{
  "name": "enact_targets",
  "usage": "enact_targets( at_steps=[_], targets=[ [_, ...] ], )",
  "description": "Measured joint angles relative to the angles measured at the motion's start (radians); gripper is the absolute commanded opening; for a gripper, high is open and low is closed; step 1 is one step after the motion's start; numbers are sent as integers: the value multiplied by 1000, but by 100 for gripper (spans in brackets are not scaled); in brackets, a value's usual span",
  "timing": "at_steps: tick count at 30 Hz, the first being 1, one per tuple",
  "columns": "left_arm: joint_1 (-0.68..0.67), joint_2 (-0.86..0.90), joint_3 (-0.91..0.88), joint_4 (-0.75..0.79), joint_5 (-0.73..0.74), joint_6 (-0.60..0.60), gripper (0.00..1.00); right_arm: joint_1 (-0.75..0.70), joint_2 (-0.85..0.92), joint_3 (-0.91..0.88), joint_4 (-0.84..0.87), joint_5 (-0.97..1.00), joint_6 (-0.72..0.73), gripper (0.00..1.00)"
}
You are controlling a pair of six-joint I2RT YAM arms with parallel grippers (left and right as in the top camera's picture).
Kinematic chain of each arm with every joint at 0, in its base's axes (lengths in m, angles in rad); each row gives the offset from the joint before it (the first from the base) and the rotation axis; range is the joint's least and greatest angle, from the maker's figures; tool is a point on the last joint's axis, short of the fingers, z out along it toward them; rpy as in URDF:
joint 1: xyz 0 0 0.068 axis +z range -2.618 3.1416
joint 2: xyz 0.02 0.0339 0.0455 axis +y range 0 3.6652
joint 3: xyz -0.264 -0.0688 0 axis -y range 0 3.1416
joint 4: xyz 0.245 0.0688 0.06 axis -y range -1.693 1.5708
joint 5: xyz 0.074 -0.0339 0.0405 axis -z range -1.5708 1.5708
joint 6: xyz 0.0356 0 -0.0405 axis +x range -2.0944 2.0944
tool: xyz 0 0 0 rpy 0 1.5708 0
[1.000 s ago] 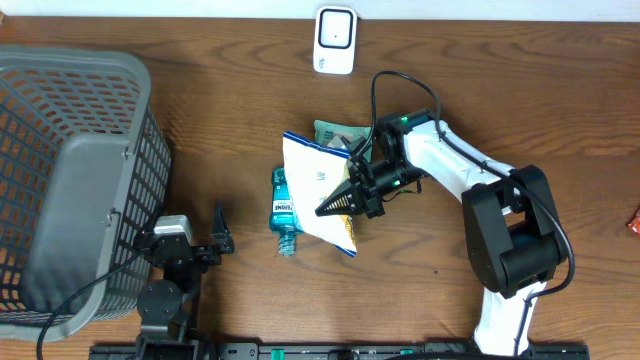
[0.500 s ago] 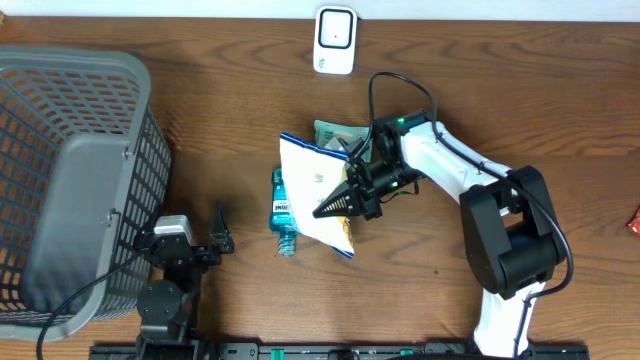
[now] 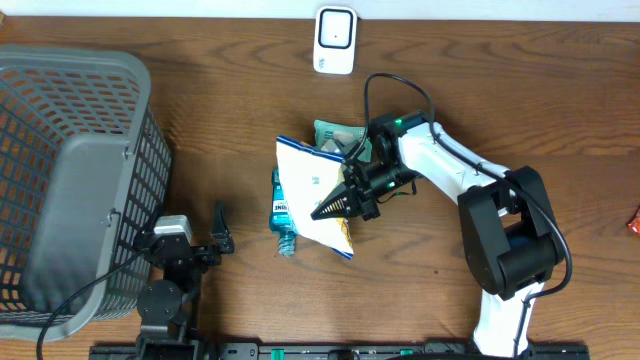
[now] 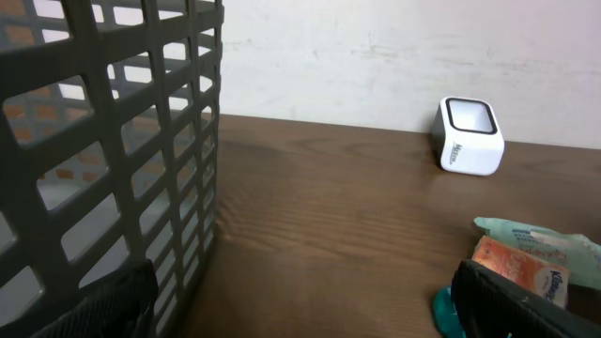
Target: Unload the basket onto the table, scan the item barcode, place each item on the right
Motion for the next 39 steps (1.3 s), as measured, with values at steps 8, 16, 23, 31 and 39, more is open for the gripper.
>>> enact_targets(
  at_steps=[8, 16, 23, 31, 39],
  targets=[
    [0, 0, 0, 0, 0, 0, 100, -58, -1, 95, -66, 186, 260, 1],
    [0, 0, 0, 0, 0, 0, 100, -65, -202, 196, 30, 768, 419, 1],
    [0, 0, 0, 0, 0, 0, 100, -38, -160, 196, 450, 1431, 757, 1],
    [0, 0, 0, 0, 0, 0, 100, -36, -37, 196, 725, 1711, 806, 1],
    [0, 0, 0, 0, 0, 0, 100, -36, 103, 286, 948, 1859, 752, 1]
  ],
)
